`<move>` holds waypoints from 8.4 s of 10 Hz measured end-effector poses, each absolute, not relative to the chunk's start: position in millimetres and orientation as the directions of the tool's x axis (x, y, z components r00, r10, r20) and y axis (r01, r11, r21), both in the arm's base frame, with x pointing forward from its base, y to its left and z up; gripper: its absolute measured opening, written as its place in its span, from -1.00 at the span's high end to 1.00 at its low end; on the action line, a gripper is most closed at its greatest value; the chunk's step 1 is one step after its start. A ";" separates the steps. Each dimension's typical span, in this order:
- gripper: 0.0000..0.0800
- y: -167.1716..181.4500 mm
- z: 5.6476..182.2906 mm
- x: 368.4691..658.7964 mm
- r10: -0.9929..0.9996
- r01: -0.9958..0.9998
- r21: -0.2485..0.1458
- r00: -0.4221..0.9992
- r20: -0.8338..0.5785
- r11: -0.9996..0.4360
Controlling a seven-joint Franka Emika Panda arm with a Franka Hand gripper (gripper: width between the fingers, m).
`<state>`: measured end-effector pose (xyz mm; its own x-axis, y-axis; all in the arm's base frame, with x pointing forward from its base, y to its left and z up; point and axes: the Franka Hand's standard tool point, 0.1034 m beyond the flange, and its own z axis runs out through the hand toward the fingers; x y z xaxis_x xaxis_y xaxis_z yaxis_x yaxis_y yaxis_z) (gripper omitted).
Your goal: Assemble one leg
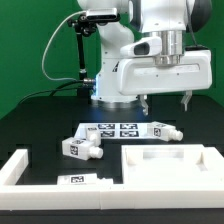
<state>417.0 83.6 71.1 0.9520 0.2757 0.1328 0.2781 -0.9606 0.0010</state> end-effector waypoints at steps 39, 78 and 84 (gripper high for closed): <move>0.28 83.6 9.8 386.5 0.544 0.533 -0.131 -0.837 0.060 0.836; -0.62 60.2 69.1 451.1 -0.418 -0.439 -0.032 0.875 -0.243 -0.898; -0.62 36.9 59.4 468.2 -0.285 -0.475 -0.080 0.645 -0.709 -0.876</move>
Offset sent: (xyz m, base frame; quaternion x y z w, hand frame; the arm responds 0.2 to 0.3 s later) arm 0.0000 0.0000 0.0000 0.0000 0.0000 -0.1938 0.9810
